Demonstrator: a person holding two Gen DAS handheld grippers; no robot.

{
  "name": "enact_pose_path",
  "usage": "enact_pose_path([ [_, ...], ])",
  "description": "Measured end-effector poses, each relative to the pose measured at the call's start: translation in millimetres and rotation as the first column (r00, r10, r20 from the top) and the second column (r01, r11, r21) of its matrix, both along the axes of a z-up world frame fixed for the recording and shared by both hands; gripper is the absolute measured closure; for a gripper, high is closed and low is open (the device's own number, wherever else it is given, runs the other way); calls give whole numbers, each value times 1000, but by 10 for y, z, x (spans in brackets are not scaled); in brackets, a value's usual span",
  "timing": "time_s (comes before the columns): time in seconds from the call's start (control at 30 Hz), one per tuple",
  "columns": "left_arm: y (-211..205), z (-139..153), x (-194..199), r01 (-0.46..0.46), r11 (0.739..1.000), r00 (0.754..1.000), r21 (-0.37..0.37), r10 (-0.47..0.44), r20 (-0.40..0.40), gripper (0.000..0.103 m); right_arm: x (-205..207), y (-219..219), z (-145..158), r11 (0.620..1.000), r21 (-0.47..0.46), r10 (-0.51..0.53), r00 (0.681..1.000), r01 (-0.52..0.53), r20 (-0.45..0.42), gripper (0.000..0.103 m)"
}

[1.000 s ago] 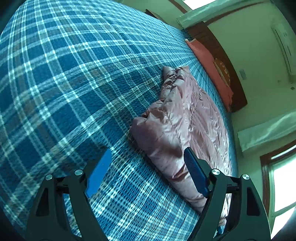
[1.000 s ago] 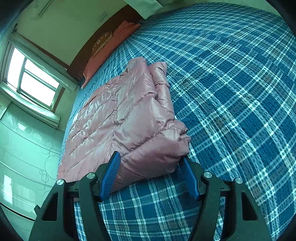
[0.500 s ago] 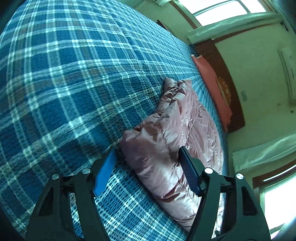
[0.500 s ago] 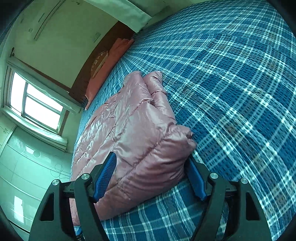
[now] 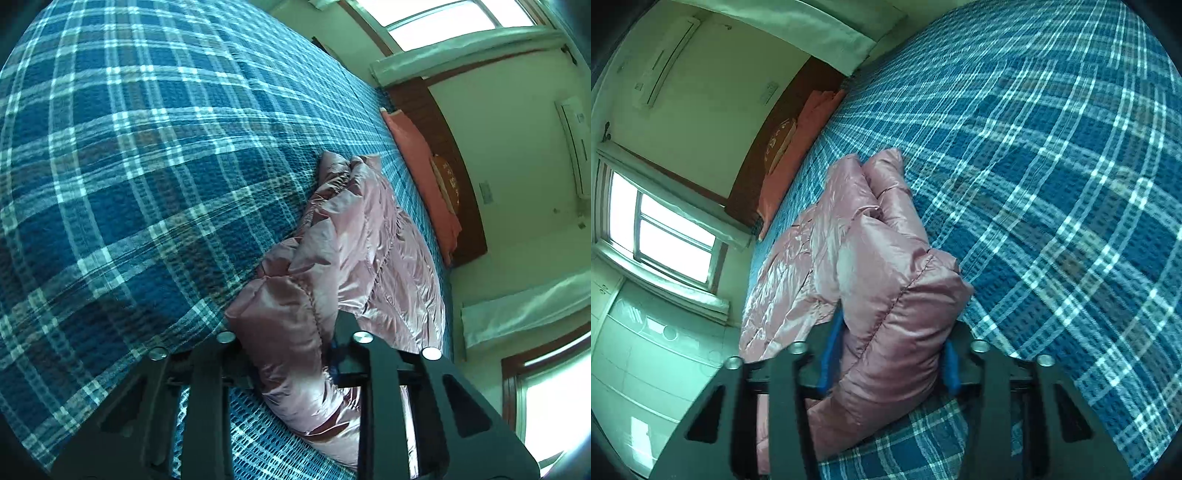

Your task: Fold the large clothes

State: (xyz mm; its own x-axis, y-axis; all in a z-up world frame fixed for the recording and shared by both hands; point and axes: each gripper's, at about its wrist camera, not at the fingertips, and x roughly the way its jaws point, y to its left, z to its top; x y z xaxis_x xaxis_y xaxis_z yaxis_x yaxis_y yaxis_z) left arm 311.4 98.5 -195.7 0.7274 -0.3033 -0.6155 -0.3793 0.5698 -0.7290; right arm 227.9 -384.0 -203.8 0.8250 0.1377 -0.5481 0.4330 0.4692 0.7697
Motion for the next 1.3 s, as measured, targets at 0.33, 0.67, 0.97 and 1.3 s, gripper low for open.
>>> enact_pose_path([
  [0.33,-33,290,-187,63,991,997,122,-68,31,93,-372,140,256,998,-53,46,999,-45,27,87],
  [0.67,137,261,-843,81,986,997,149,-80,-13,93,-1029,313,258,995,-57,83,997,-83,-4,87],
  [0.97,273,206,-1271,86,987,996,138,-82,-31,93,-1462,375,241,993,-62,101,995,-101,-11,87],
  [1.3,328,214,-1544,90,987,995,135,-85,-44,93,-1791,420,196,993,-51,106,994,-107,-9,87],
])
